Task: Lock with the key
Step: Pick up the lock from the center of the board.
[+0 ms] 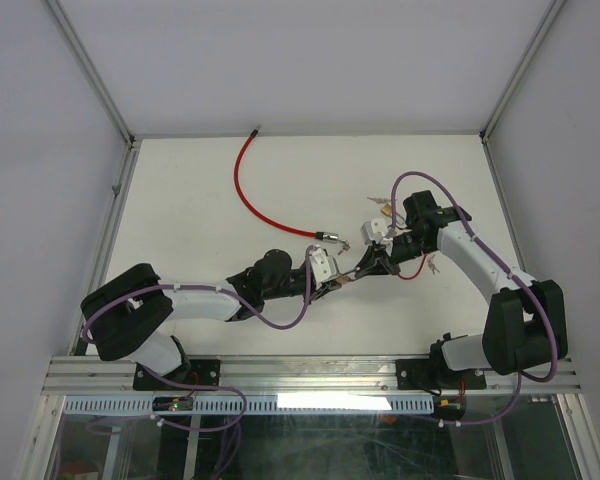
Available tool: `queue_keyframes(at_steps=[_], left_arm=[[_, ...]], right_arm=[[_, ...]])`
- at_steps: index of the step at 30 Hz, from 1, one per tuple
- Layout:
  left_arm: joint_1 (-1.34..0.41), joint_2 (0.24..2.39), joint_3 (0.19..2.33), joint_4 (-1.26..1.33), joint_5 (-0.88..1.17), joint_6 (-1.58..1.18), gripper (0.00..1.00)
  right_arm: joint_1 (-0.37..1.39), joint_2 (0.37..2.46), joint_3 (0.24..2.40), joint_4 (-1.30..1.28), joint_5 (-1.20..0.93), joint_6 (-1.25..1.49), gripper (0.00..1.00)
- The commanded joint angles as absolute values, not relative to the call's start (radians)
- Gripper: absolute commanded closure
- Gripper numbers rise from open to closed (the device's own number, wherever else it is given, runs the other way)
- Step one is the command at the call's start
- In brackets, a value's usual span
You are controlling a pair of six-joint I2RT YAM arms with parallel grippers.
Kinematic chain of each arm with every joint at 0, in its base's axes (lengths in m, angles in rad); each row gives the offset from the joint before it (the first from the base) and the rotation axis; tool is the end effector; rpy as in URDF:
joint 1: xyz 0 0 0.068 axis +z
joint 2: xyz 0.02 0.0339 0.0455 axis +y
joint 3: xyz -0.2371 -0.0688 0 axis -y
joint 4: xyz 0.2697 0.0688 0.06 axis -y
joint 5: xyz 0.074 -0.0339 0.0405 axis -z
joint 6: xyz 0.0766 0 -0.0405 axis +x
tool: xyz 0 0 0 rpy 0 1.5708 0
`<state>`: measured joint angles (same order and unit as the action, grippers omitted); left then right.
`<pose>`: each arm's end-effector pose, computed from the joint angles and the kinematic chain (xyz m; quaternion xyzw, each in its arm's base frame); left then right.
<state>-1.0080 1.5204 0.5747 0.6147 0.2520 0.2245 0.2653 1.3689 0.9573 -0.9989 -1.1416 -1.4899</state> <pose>0.1731 -0.3102 0.1186 0.5263 0.6168 -0.3146 0.4936 0.2332 0.1355 0.1884 -0.6728 0.5027 0.4020 0.3647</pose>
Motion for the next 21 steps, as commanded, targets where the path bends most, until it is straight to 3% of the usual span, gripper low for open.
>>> queue_keyframes(at_steps=[1,6,8,10,11,21], left_arm=[[-1.019,1.515,0.612,0.636,0.31,0.253,0.98],[-1.014,1.511,0.579,0.661,0.337,0.291,1.0],[-1.001,1.51,0.558,0.686,0.355,0.296,1.0],[-0.987,1.505,0.542,0.699,0.375,0.3,1.0],[-0.983,1.503,0.533,0.707,0.381,0.305,1.0],[-0.976,1.502,0.467,0.793,0.377,0.354,1.0]], right_arm=[[0.269,1.336,0.988,-1.003,-1.236,-1.525,1.0],[0.272,1.347,0.978,-1.011,-1.233,-1.548,1.0],[0.272,1.36,0.972,-1.011,-1.227,-1.567,0.87],[0.272,1.372,0.962,-1.011,-1.221,-1.589,0.68],[0.272,1.377,0.957,-1.011,-1.219,-1.602,0.64],[0.286,1.377,0.917,-0.953,-1.213,-1.597,0.6]])
